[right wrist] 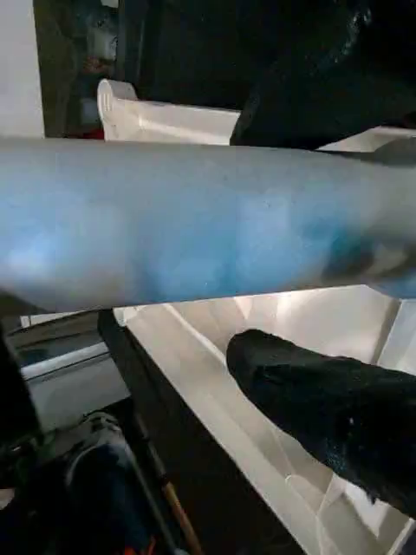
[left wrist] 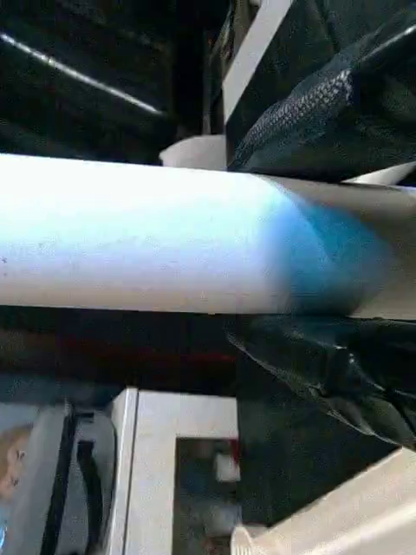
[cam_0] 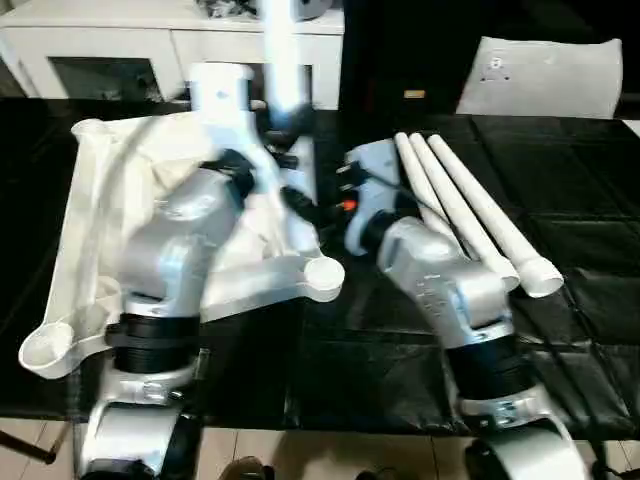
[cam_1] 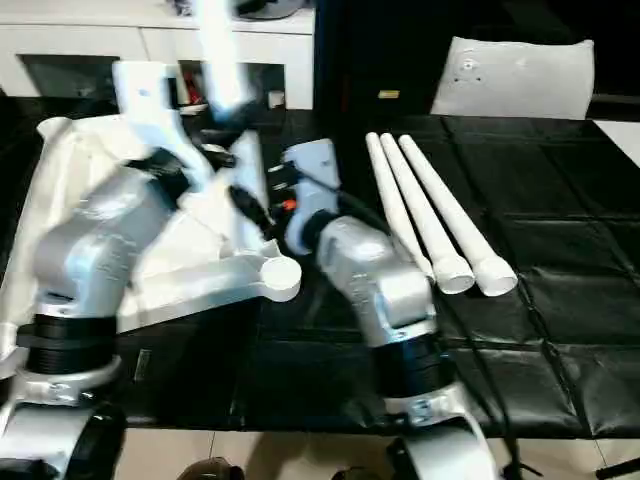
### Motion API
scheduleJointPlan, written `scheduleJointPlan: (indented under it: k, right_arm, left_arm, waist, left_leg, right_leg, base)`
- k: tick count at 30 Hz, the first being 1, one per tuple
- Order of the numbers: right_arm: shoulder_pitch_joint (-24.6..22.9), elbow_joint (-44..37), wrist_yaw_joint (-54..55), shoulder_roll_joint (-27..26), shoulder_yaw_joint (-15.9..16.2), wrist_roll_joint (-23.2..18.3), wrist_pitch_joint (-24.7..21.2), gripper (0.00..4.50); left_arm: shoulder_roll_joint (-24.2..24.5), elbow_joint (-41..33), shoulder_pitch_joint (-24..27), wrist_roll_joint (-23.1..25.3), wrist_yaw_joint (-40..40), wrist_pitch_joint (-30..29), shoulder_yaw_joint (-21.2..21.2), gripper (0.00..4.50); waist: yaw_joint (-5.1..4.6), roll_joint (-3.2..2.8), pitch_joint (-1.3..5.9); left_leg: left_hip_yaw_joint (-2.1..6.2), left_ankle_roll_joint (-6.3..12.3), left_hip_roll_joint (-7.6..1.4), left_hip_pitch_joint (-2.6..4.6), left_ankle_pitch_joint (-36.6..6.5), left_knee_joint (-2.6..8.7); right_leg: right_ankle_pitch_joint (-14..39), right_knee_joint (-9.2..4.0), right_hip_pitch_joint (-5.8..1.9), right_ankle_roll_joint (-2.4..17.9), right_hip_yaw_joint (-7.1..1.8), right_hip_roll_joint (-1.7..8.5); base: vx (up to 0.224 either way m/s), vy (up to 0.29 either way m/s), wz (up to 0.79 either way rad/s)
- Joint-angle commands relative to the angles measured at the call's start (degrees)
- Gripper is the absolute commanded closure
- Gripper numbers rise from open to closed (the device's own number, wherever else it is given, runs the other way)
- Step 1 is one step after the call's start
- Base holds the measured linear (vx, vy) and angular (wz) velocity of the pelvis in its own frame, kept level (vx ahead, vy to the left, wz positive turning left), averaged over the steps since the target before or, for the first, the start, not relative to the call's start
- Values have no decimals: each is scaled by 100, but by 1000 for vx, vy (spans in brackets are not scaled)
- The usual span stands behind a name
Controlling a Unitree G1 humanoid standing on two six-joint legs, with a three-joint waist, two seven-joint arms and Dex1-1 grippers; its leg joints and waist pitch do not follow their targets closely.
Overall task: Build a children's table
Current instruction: Pick table leg
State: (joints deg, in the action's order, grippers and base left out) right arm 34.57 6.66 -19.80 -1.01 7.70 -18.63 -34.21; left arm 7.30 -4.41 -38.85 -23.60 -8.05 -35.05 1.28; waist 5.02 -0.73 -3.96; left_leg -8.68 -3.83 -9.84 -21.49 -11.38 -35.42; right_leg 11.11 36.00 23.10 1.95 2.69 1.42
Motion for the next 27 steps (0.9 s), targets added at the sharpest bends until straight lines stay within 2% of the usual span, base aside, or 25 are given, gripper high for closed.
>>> scheduleJointPlan:
  k: [1, 5, 6, 9, 13, 20, 22, 23, 24, 27]
  right_arm:
    - [110, -44, -32, 51, -2, 26, -58, 103]
    - [115, -8, -37, 88, -34, 52, -64, 103]
    - [119, 20, -25, 94, -50, 66, -58, 140]
    - [135, 71, 44, 63, -127, 56, -53, 145]
    - [179, 163, 22, 30, -194, 16, 5, 187]
    - [258, 283, -8, 42, -227, 33, 50, 247]
    - [283, 304, -11, 50, -242, 37, 51, 251]
    - [287, 310, -7, 44, -259, 30, 46, 253]
    - [286, 310, -5, 41, -265, 28, 44, 254]
    - [275, 319, 64, 27, -288, 53, 46, 255]
  left_arm:
    - [47, -78, -56, 170, -10, 121, -12, 270]
    - [66, -84, -56, 181, -57, 107, -6, 270]
    - [74, -120, -42, 168, -105, 72, -21, 270]
    - [62, -223, -10, 100, -147, -4, -37, 270]
    - [20, -329, -2, -22, -188, -108, -52, 270]
    - [-17, -408, 1, -95, -297, -252, -72, 270]
    - [-6, -419, -1, -79, -315, -272, -84, 270]
    - [-11, -427, 1, -91, -312, -293, -74, 270]
    - [-14, -432, 3, -97, -308, -303, -66, 270]
    - [-23, -433, 3, -98, -309, -319, -48, 270]
  waist:
    - [-25, 19, 436]
    - [-23, 18, 437]
    - [-19, 9, 441]
    - [-19, 7, 443]
    - [-24, 9, 441]
    - [-28, -10, 442]
    - [-26, -8, 442]
    - [-25, -46, 446]
    - [-31, -30, 445]
    - [-30, -32, 444]
  left_leg:
    - [60, -113, -252, 16, -417, 387]
    - [58, -127, -247, 17, -418, 383]
    - [61, -126, -250, 21, -419, 383]
    - [64, -127, -257, 21, -402, 384]
    - [62, -126, -256, 21, -424, 383]
    - [63, -129, -254, 24, -430, 382]
    - [64, -127, -252, 20, -440, 381]
    - [66, -136, -252, 23, -442, 375]
    - [64, -136, -252, 22, -447, 377]
    - [69, -152, -256, 28, -494, 383]
  right_leg:
    - [908, -433, -350, 623, -332, 584]
    - [951, -435, -350, 603, -334, 582]
    - [948, -436, -347, 611, -333, 586]
    - [880, -425, -346, 648, -329, 585]
    - [825, -415, -351, 720, -330, 587]
    - [814, -415, -349, 705, -330, 579]
    - [816, -421, -354, 706, -329, 579]
    - [799, -422, -350, 706, -330, 579]
    - [789, -427, -352, 705, -330, 576]
    - [819, -426, -352, 717, -326, 575]
  base:
    - [0, 0, 0]
    - [0, 0, 0]
    - [0, 0, 0]
    - [0, 0, 0]
    - [0, 0, 0]
    - [0, 0, 0]
    - [0, 0, 0]
    - [0, 0, 0]
    - [0, 0, 0]
    - [0, 0, 0]
